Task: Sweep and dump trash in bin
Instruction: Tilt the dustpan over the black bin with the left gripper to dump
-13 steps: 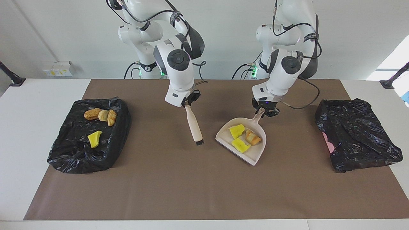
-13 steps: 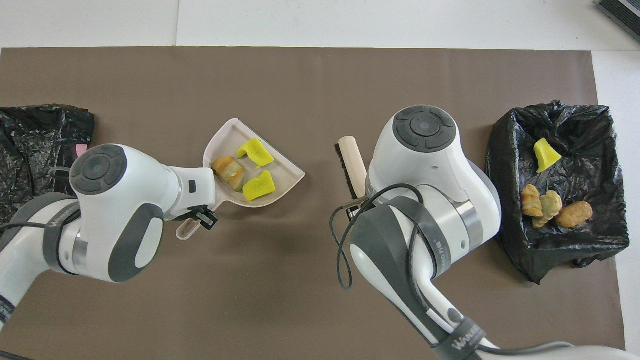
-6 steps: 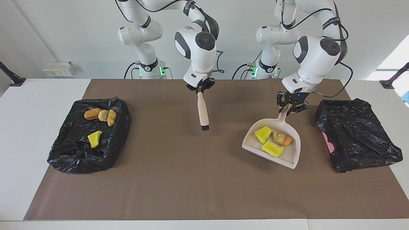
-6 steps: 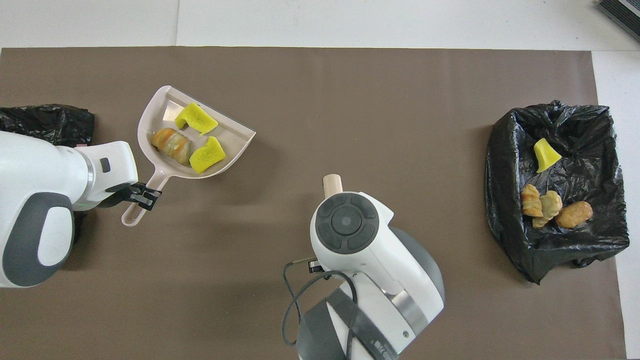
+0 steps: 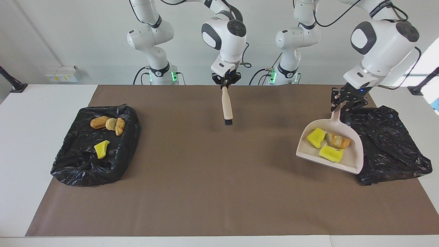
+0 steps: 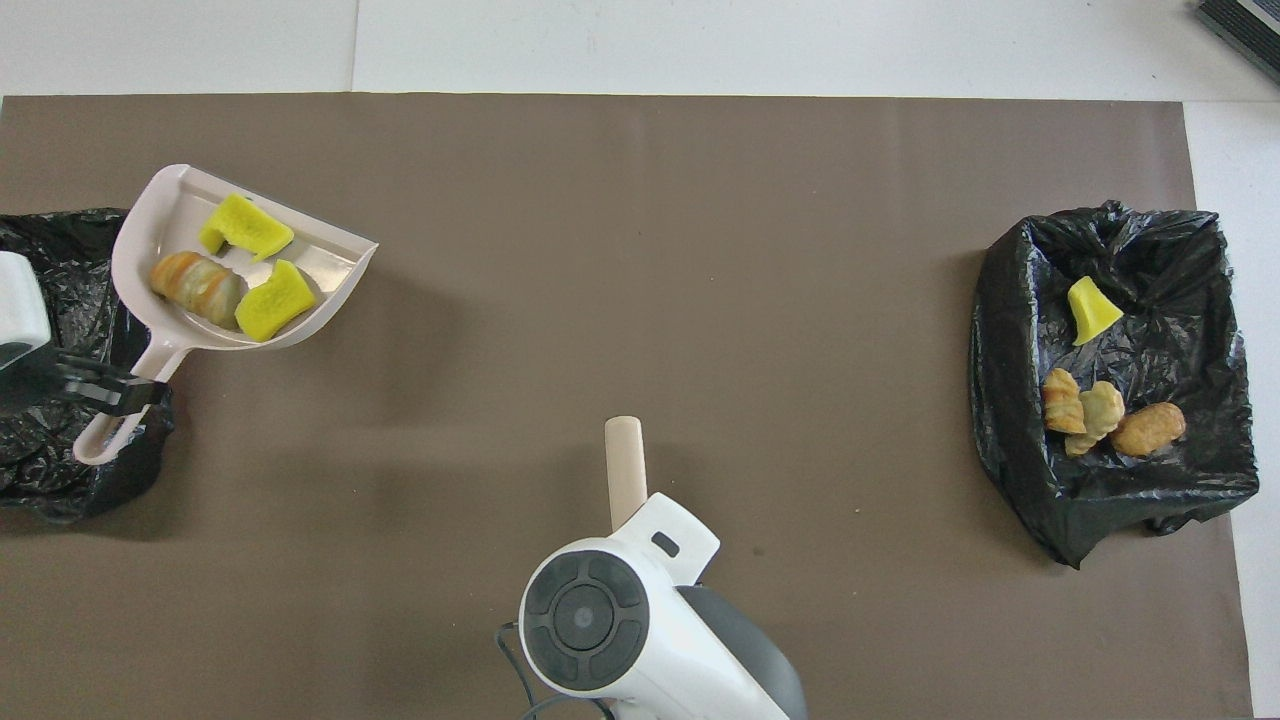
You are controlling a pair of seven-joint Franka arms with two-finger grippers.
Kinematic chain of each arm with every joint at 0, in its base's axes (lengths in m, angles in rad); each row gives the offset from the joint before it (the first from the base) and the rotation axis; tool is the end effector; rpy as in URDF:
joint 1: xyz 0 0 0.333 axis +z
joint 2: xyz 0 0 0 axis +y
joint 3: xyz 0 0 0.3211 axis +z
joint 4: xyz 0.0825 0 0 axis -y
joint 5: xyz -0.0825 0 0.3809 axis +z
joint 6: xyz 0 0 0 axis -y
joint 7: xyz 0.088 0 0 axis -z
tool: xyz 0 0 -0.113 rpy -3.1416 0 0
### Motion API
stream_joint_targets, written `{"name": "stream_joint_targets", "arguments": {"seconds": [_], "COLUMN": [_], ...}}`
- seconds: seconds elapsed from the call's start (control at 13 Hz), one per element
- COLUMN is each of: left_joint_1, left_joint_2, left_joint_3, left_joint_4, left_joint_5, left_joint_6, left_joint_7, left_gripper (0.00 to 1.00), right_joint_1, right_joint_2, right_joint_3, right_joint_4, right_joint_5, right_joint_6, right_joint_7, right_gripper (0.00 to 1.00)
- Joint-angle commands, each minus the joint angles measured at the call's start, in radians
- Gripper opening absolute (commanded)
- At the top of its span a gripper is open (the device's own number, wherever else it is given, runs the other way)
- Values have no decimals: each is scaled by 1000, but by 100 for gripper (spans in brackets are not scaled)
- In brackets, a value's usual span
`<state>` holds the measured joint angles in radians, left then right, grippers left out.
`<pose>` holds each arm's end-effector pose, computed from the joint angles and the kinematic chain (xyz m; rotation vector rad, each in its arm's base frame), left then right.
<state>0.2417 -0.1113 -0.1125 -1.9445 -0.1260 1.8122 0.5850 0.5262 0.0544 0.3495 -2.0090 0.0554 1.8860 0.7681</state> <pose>0.5189 0.0541 0.5275 2.9636 -0.6371 0.0276 0.3444 0.4171 0.4169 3.0476 0.1326 -0.2595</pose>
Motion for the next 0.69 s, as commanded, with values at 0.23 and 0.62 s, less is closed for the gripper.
{"name": "stream_joint_targets", "arguments": {"seconds": [0.23, 0.62], "left_joint_1": [281, 294], "left_joint_2": [7, 221], "left_joint_3": [52, 175], "left_joint_4": [67, 295], "left_joint_5": [0, 193], "left_joint_6": [-50, 114], "left_joint_7": [536, 897], "left_gripper": [0, 0], "right_joint_1": [104, 121], "right_joint_2": [143, 162], "right_joint_3": [-1, -3], "right_joint_4": [6, 4], "right_joint_5": [-8, -22], "right_joint_6": [142, 162], "right_joint_7": [121, 169], "right_gripper": [0, 99]}}
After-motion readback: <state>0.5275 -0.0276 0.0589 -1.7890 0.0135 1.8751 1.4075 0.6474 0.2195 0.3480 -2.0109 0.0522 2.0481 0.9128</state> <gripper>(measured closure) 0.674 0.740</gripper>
